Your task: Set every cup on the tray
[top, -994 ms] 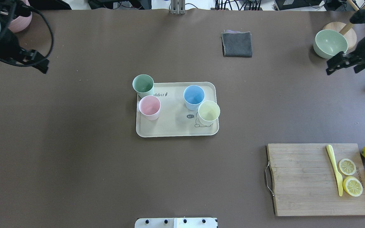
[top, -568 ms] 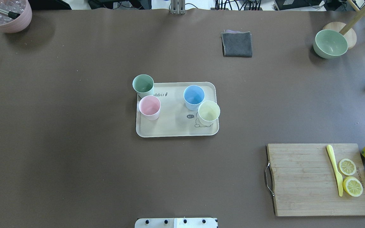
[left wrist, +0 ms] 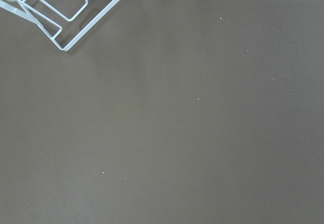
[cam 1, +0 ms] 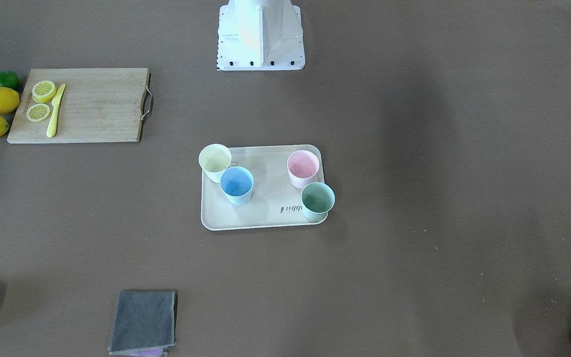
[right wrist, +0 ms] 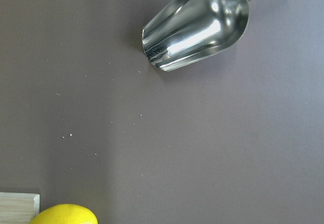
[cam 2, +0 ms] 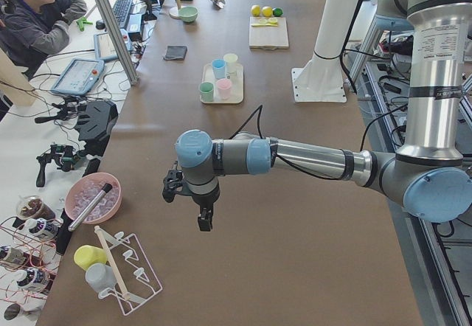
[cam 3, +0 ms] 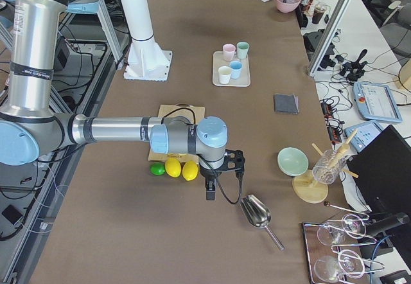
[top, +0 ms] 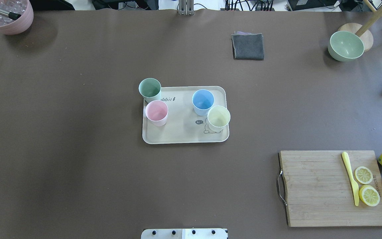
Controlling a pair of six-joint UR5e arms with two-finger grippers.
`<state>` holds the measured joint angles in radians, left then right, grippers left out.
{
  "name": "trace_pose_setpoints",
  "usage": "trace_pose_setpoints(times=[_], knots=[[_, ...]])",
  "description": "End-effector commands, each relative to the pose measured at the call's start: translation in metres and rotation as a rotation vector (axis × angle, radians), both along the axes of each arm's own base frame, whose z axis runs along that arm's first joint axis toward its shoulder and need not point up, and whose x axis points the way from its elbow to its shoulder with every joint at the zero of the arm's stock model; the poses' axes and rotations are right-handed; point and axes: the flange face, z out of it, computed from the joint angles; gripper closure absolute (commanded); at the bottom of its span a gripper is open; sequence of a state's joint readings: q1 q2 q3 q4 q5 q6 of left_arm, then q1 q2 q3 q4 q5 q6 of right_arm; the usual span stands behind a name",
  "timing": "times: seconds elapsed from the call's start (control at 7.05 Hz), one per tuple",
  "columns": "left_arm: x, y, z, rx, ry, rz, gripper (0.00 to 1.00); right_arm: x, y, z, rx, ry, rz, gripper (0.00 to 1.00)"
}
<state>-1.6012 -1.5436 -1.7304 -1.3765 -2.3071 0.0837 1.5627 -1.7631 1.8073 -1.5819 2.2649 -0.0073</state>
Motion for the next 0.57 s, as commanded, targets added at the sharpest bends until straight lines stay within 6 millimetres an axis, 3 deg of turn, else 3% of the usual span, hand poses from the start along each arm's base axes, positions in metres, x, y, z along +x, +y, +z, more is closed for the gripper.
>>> trace_pose_setpoints(times=[0.0, 0.43], knots=[[-0.002, 0.003, 0.01, -0.018, 0.002, -0.006, 0.02, 0.001, -0.002, -0.003, 0.004, -0.007, 0.006, 0.0], [-0.002, 0.013, 0.013, -0.024, 0.004, -0.005, 0.02, 0.0, -0.001, -0.003, 0.004, -0.007, 0.008, 0.0]])
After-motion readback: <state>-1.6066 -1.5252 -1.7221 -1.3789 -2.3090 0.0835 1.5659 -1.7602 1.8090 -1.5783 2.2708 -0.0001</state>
